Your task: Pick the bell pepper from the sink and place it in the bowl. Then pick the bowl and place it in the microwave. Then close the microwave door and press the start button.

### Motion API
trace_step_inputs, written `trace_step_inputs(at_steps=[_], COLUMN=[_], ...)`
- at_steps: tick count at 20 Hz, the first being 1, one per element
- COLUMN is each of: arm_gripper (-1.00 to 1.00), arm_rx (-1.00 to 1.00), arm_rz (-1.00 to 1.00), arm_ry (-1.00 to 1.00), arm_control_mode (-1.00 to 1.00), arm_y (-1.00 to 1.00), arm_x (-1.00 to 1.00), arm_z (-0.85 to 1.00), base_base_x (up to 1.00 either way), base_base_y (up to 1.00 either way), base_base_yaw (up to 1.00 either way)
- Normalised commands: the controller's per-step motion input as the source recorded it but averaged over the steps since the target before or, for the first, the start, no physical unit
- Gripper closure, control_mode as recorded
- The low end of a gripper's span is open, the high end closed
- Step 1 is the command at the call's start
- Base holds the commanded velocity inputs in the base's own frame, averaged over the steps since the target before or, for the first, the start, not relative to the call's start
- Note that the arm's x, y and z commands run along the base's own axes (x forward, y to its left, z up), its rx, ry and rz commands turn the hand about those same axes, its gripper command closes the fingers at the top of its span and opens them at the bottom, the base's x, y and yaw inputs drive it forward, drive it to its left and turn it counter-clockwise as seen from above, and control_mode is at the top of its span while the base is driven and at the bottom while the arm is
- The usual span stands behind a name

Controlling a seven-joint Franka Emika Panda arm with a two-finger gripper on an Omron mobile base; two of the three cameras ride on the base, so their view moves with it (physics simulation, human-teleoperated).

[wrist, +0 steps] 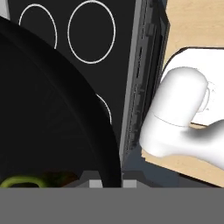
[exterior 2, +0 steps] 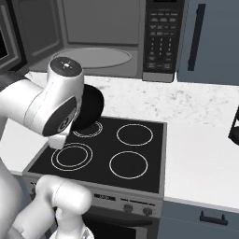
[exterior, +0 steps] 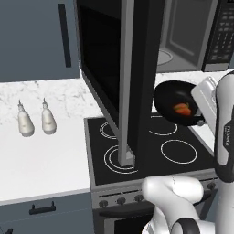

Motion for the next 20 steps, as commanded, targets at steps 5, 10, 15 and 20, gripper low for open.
trace_step_inputs(at_steps=[5,10,15,20], arm_gripper=[1.0,1.0,1.0,1.0], arm_rx=[0.0,0.0,0.0,0.0], arm_rz=[0.0,0.0,0.0,0.0], arm_ry=[0.0,0.0,-0.01,-0.06], arm_control_mode=[-1.0,-1.0,-1.0,-1.0], arm_y=[0.11,0.04,0.0,0.0], arm_x=[0.0,0.08,0.25,0.4], arm_z=[0.7,0.61,0.36,0.01], base_base_x=[0.0,0.0,0.0,0.0], base_base_y=[0.0,0.0,0.0,0.0], base_base_yaw=[0.0,0.0,0.0,0.0])
